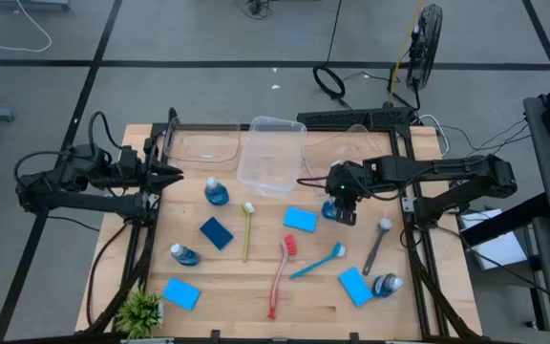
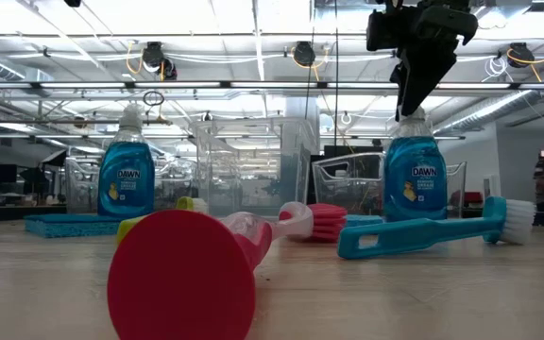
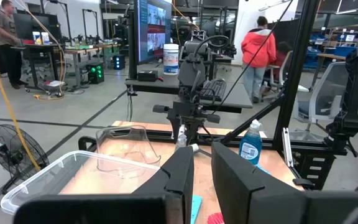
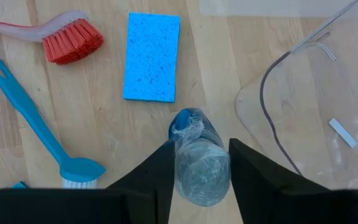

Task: Pick & Place Kitchen Sink Supplies
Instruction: Put the dish soap into the left transparent bin

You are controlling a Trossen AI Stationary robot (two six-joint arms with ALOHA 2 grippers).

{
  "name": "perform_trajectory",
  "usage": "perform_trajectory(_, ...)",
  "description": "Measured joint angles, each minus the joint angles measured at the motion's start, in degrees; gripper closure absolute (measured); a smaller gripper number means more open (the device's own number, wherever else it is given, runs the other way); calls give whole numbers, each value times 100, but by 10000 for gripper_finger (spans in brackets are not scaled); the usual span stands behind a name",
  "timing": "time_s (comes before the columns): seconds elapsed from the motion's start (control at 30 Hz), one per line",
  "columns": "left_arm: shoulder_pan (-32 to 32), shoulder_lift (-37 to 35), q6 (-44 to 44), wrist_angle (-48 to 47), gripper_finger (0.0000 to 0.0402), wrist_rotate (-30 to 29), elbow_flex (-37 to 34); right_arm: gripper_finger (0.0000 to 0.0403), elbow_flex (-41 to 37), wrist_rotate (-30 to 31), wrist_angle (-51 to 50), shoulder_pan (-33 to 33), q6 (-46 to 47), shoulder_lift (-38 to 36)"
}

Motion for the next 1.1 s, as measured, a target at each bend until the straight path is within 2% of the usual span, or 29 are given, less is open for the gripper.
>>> perform_trajectory(0.43, -1, 0, 0, 0, 339, 0, 0, 301, 4, 21, 6, 0, 0, 4)
perform_trajectory(0.77, -1, 0, -35, 0, 339, 4, 0, 366, 0, -26, 31, 2, -42, -58)
perform_trajectory(0.9, -1, 0, -39, 0, 339, 4, 0, 356, -11, -30, 143, 2, -157, -109)
perform_trajectory(1.1, 0, 0, -42, 0, 339, 2, 0, 297, -9, -30, 222, 2, -299, -397)
